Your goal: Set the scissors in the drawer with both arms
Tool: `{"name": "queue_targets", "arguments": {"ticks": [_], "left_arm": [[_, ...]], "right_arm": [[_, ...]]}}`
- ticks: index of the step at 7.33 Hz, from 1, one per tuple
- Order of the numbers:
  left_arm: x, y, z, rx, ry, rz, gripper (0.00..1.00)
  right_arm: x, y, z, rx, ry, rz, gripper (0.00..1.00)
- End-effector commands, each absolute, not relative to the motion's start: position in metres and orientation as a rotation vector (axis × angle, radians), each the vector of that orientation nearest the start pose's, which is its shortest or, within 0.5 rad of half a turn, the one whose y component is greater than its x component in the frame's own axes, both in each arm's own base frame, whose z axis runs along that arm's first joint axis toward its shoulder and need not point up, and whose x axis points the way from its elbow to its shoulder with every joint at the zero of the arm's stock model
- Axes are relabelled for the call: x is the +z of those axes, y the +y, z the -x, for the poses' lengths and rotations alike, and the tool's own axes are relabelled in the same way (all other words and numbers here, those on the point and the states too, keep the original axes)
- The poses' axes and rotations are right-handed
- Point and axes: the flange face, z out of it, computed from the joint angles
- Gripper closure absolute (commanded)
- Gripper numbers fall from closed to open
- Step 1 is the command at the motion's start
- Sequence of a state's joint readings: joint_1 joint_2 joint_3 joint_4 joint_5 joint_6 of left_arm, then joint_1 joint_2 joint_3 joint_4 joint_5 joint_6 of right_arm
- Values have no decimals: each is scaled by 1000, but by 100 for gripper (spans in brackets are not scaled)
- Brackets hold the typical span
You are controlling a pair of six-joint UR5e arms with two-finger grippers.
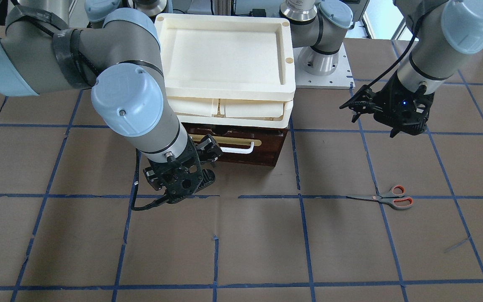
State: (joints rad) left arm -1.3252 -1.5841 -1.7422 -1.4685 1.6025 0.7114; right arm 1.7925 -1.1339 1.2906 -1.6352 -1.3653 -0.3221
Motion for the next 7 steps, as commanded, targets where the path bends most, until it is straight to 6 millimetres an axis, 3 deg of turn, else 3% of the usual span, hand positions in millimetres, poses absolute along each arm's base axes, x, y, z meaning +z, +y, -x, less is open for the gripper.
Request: {"name": "queue_targets", "arguments": {"ticks": [1,4,7], "left_arm": [[361,-531,-30,154,2981,-960,0],[328,-541,-53,136,2812,-1334,0],[269,-529,-78,85,2600,-1667,0]], "right_arm": [[360,-602,-296,139,2700,1078,0],[343,-593,-293,162,2547,1355,0],[331,-584,-299,154,2406,1448,0]]}}
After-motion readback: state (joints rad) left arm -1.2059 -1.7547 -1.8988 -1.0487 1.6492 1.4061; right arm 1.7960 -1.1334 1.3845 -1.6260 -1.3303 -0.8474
